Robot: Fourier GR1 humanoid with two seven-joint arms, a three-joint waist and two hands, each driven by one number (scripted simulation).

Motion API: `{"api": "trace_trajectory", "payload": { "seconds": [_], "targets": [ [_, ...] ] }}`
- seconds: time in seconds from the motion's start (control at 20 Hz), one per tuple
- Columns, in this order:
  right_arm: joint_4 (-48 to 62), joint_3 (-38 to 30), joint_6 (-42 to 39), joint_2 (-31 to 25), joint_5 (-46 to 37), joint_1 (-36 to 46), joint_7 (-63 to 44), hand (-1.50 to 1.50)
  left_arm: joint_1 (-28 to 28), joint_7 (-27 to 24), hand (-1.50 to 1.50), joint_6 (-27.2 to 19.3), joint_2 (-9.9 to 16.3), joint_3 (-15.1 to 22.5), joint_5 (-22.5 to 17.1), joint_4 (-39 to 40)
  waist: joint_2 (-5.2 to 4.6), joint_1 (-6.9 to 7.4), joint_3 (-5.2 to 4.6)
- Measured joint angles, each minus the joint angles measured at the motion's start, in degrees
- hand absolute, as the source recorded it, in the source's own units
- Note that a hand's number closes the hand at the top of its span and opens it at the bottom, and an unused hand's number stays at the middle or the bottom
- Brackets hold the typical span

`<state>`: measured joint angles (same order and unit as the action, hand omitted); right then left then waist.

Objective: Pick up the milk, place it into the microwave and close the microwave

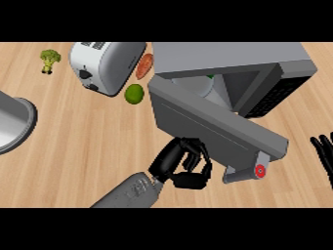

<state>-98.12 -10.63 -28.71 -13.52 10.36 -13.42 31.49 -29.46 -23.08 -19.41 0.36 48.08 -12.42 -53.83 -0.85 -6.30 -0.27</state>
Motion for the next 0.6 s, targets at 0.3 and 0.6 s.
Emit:
{"api": "trace_trajectory", "payload": {
  "seconds": [0.3,0.6],
  "targets": [
    [-4.62,0.78,-2.73,-1.6,4.01,-0.01,-4.03,-1.5,-3.49,-2.58,1.5,-4.37,0.02,3.29,-8.88,0.43,-0.53,-2.28,-0.1],
    [-7.85,0.71,-3.89,-3.99,5.73,1.35,-7.1,-1.5,-7.48,-4.18,1.5,-11.27,-0.09,3.21,-15.62,0.11,-0.93,-4.35,-0.16]
  ]
}}
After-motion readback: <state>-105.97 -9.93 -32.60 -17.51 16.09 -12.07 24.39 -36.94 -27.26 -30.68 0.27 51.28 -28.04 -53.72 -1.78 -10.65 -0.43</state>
